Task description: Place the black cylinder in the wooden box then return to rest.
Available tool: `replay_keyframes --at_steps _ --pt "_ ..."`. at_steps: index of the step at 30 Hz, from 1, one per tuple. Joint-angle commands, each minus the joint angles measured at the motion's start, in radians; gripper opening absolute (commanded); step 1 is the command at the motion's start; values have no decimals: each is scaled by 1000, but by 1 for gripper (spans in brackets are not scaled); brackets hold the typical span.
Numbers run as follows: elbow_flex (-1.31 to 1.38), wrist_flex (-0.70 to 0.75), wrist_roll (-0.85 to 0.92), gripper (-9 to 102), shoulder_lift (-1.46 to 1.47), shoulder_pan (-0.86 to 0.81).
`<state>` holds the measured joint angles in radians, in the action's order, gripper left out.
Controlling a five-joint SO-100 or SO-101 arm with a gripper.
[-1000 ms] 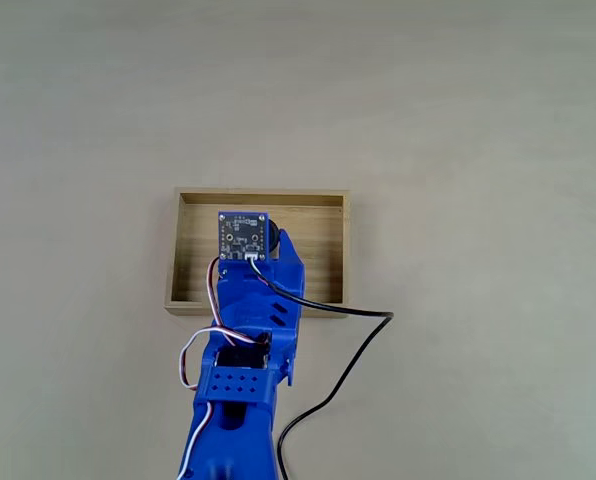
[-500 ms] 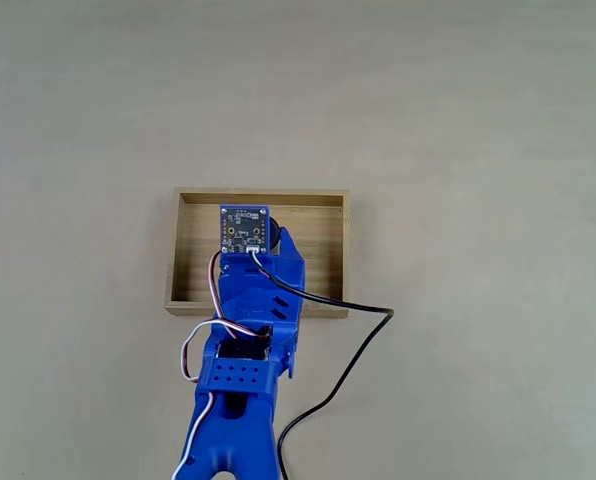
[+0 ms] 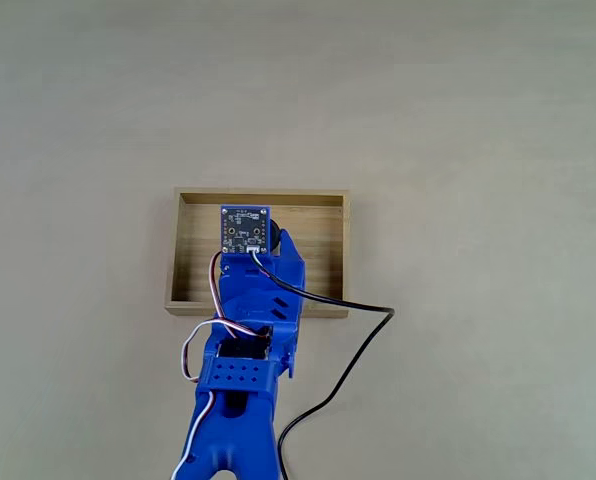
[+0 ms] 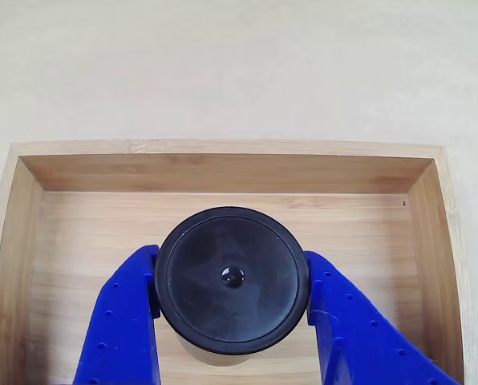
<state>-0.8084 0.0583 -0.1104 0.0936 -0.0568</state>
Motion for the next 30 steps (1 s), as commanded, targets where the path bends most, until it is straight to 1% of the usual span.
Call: replay_keyframes --at_steps 1,17,22,30 --pt "110 -52 -6 16 2 0" --pt "120 -58 -6 16 -20 3" --pt "120 -58 -6 21 -20 0" --pt "117 -58 -18 25 -12 -2"
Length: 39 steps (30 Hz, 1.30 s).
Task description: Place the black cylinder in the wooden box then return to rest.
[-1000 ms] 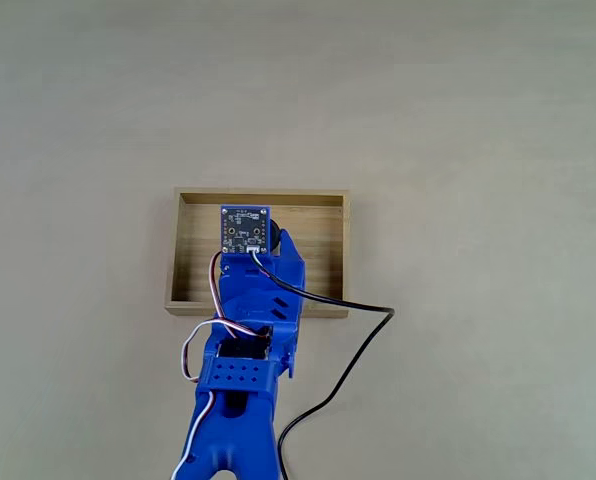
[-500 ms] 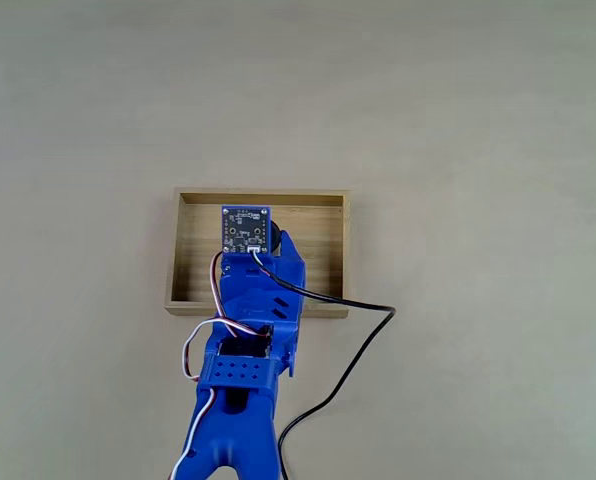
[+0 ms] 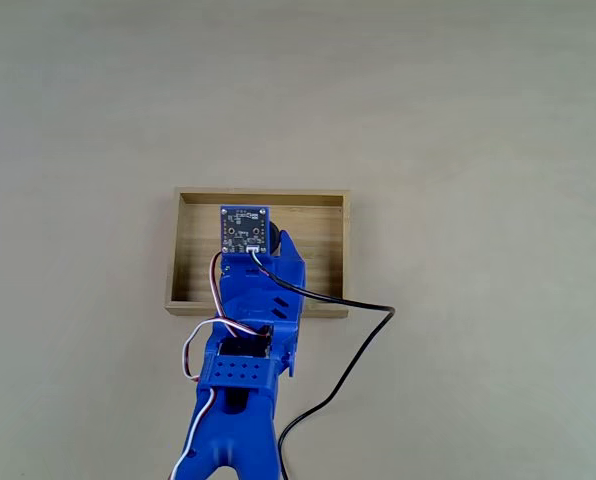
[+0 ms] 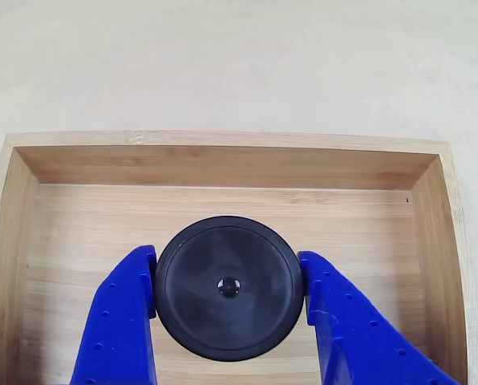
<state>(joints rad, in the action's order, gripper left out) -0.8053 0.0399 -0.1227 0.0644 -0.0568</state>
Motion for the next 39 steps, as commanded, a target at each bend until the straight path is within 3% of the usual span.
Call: replay_keyframes --at_steps 1,30,39 --pt "114 -40 -6 25 18 -2" --pt "75 -40 -11 29 209 -5" --pt "-81 -8 37 29 453 8"
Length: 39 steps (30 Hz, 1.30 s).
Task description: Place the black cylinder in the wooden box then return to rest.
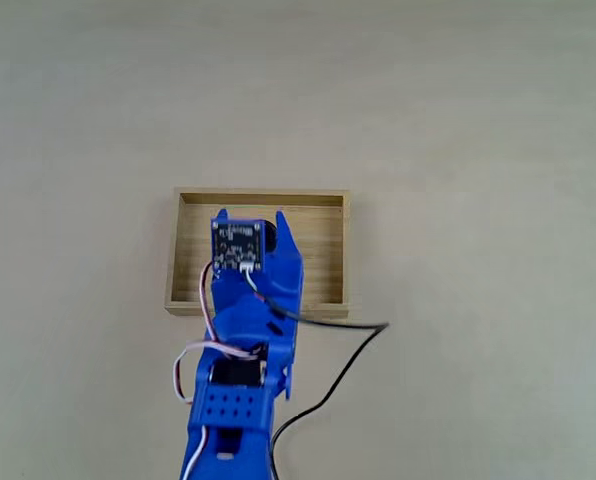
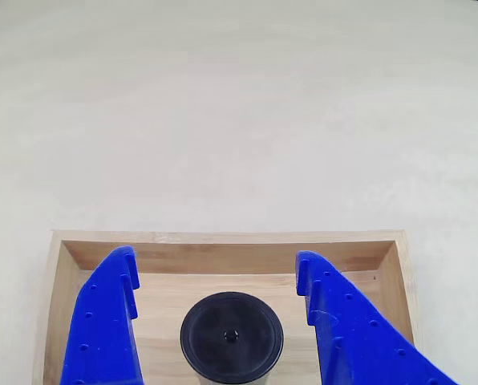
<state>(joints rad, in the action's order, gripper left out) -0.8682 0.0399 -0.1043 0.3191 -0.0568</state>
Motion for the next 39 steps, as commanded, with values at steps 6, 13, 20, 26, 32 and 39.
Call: replay_keyframes --at_steps 6,13,20,26,32,39 --pt "-149 117 25 28 471 18" --pt "-259 385 46 27 810 14" --pt "-336 729 81 21 1131 8" --pt "-414 911 124 9 1301 -8" --pt "-488 1005 170 1 1401 -8" --pt "-537 1062 215 0 1404 -8"
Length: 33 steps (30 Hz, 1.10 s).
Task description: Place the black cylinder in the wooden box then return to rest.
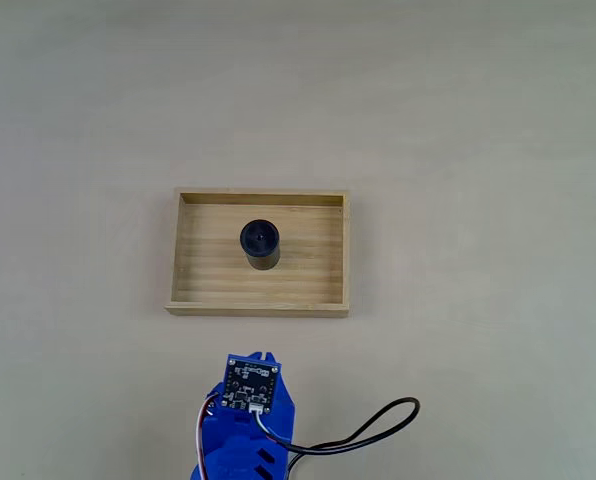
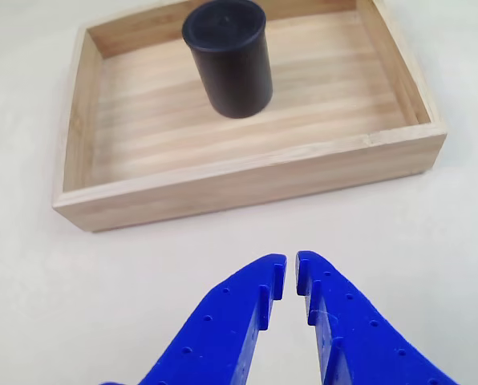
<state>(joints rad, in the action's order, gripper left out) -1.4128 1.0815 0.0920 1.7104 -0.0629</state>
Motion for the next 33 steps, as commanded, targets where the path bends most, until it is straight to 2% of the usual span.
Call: replay_keyframes --at_steps 1,16,26,33 --pt "2 34 21 0 12 -2" --pt "-112 137 58 -1 12 8" --pt "-196 187 3 0 12 8" --pt "-196 276 -8 0 14 20"
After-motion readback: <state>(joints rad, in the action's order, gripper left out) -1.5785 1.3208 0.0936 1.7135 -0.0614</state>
